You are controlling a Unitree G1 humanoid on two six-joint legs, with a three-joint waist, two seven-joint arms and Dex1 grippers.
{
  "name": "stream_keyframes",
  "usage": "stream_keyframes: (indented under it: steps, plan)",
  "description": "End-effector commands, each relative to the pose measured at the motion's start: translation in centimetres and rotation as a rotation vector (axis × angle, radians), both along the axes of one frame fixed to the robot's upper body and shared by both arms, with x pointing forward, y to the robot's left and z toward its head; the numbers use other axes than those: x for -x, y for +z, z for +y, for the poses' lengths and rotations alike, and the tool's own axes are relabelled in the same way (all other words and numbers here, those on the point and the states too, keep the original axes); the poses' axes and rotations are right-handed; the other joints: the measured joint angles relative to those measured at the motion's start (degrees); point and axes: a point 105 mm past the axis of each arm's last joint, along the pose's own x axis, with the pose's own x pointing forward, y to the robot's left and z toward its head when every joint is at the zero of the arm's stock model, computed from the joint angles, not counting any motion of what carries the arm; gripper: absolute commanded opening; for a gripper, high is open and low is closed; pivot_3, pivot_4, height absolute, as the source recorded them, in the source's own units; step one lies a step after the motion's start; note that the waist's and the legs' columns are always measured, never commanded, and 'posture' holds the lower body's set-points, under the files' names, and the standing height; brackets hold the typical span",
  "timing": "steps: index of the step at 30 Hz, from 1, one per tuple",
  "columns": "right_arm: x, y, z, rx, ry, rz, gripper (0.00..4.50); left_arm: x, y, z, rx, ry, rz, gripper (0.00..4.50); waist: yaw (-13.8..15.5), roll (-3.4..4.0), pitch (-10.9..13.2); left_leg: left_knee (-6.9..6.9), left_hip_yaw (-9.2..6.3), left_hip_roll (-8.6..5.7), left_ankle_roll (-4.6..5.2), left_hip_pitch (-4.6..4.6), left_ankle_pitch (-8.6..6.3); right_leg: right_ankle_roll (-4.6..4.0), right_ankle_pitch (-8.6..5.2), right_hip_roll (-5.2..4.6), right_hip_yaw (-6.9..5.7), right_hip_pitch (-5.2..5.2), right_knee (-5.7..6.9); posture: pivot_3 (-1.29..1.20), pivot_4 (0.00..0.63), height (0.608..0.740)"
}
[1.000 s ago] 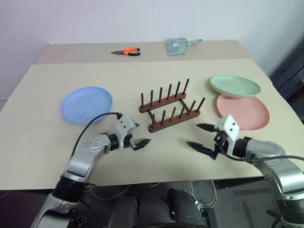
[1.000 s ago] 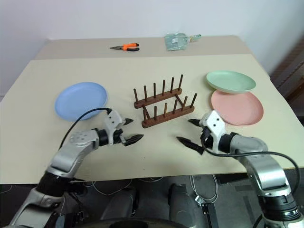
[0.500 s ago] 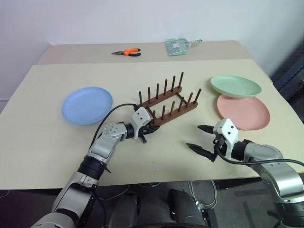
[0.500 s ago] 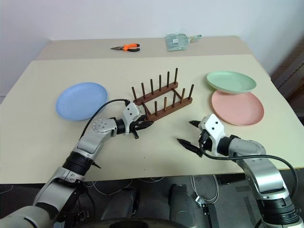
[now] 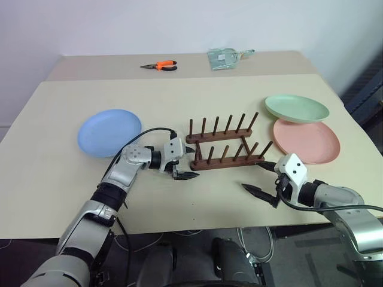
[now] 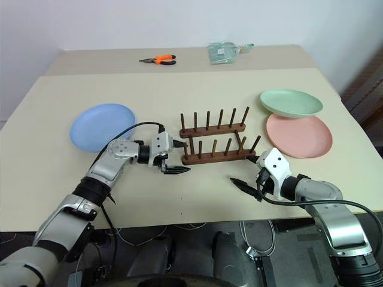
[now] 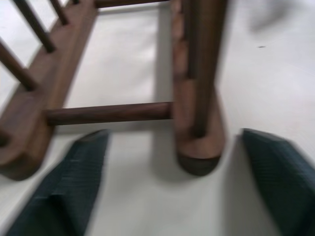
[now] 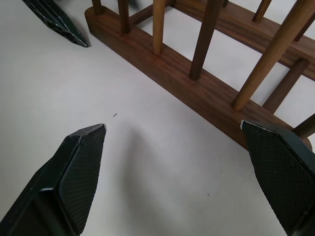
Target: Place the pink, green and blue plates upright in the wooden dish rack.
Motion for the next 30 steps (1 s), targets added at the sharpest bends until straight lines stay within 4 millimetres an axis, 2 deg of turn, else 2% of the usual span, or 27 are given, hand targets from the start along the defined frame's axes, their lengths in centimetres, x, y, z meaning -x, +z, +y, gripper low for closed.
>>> stream_keyframes:
  steps: [1, 3, 4, 8, 10, 11, 14, 16, 18, 20, 23, 26, 30]
  plan:
    - [-0.1, 0.7, -0.8, 0.019, -0.023, -0.018, 4.25, -0.5, -0.9, 1.5, -0.031, 0.084, 0.045, 4.5, 0.0, 0.0, 0.0, 0.0, 0.0, 0.0, 0.0, 0.0, 0.0, 0.01, 0.0, 0.0, 0.0, 0.0, 0.0, 0.0, 0.15, 0.74]
    - [0.1, 0.5, -1.2, 0.029, -0.031, 0.005, 3.64, -0.1, -1.1, 2.7, -0.039, 0.124, 0.082, 3.86, -0.2, 0.01, 0.0, 0.0, -0.01, 0.01, 0.0, 0.01, 0.0, 0.1, -0.05, 0.01, 0.0, 0.0, 0.02, 0.0, 0.15, 0.74]
    - [0.0, 0.3, -1.6, 0.042, -0.046, 0.013, 3.18, 0.4, -1.1, 3.3, -0.038, 0.136, 0.105, 3.54, -0.4, 0.01, 0.0, -0.01, 0.0, 0.02, 0.0, 0.03, 0.0, 0.1, -0.05, 0.01, 0.0, 0.0, 0.03, 0.0, 0.15, 0.74]
    - [-0.6, -0.2, -2.6, 0.088, -0.095, 0.005, 1.26, 3.1, -1.4, 5.3, -0.061, 0.164, 0.183, 1.68, -1.8, 0.0, 0.0, -0.16, -0.01, 0.12, 0.02, 0.12, -0.01, 0.1, -0.05, 0.08, 0.0, -0.04, 0.13, 0.0, 0.15, 0.74]
    - [-0.9, -0.7, -2.8, 0.124, -0.109, 0.005, 0.17, 4.9, -1.1, 5.0, -0.039, 0.161, 0.231, 0.6, -1.9, 0.03, -0.1, -0.21, -0.01, 0.17, 0.05, 0.14, -0.03, 0.08, -0.06, 0.12, 0.0, -0.07, 0.16, 0.0, 0.15, 0.74]
    - [-1.1, -1.0, -2.9, 0.141, -0.115, 0.005, 0.03, 5.7, -0.8, 4.7, -0.027, 0.151, 0.248, 0.59, -1.8, 0.05, -0.1, -0.21, -0.01, 0.17, 0.05, 0.14, -0.03, 0.07, -0.08, 0.12, 0.0, -0.08, 0.17, 0.0, 0.15, 0.74]
    - [-1.9, -1.8, -2.8, 0.182, -0.126, -0.006, 0.03, 6.8, -0.4, 2.9, 0.009, 0.153, 0.244, 0.59, -1.4, 0.07, -0.1, -0.16, 0.0, 0.13, 0.05, 0.09, -0.03, 0.07, -0.1, 0.07, 0.0, -0.07, 0.12, 0.0, 0.15, 0.74]
    - [-2.8, -2.2, -2.5, 0.204, -0.134, -0.016, 0.03, 7.2, -0.9, 1.4, -0.005, 0.147, 0.247, 0.59, -1.1, 0.04, -0.1, -0.02, -0.01, 0.1, 0.05, 0.04, -0.03, 0.06, -0.11, 0.06, 0.0, 0.0, 0.05, 0.0, 0.15, 0.74]
    - [-3.7, -2.4, -2.2, 0.223, -0.147, -0.033, 0.03, 6.7, -1.8, 0.6, -0.037, 0.181, 0.218, 0.59, -1.1, 0.02, -0.1, 0.03, -0.02, 0.07, 0.05, 0.06, -0.03, 0.06, -0.11, 0.05, 0.0, 0.06, 0.04, 0.0, 0.15, 0.74]
    - [-5.0, -2.3, -1.7, 0.226, -0.17, -0.055, 0.03, 5.4, -2.6, 0.1, -0.069, 0.249, 0.156, 0.59, -1.1, 0.01, -0.2, 0.02, -0.02, 0.06, 0.05, 0.1, -0.03, 0.06, -0.1, 0.05, 0.0, 0.1, 0.03, 0.0, 0.15, 0.74]
    - [-6.1, -2.1, -1.1, 0.23, -0.182, -0.076, 0.03, 4.0, -3.1, -0.2, -0.08, 0.317, 0.107, 0.59, -1.0, 0.03, -0.3, 0.05, -0.03, 0.04, 0.05, 0.14, -0.02, 0.04, -0.08, 0.05, 0.0, 0.16, 0.05, 0.0, 0.15, 0.74]
    - [-7.4, -1.7, -0.7, 0.242, -0.2, -0.116, 0.03, 1.5, -2.6, 0.6, -0.026, 0.469, 0.081, 0.59, -1.1, 0.05, -0.3, 0.06, -0.04, 0.03, 0.04, 0.17, -0.02, 0.05, -0.08, 0.04, 0.0, 0.18, 0.06, 0.0, 0.15, 0.74]
    - [-8.3, -1.5, -0.5, 0.252, -0.212, -0.141, 0.03, 0.9, -2.8, 1.3, -0.042, 0.489, 0.069, 0.59, -1.4, 0.06, -0.4, 0.04, -0.04, 0.03, 0.04, 0.21, -0.02, 0.04, -0.06, 0.06, 0.0, 0.16, 0.12, 0.0, 0.15, 0.74]
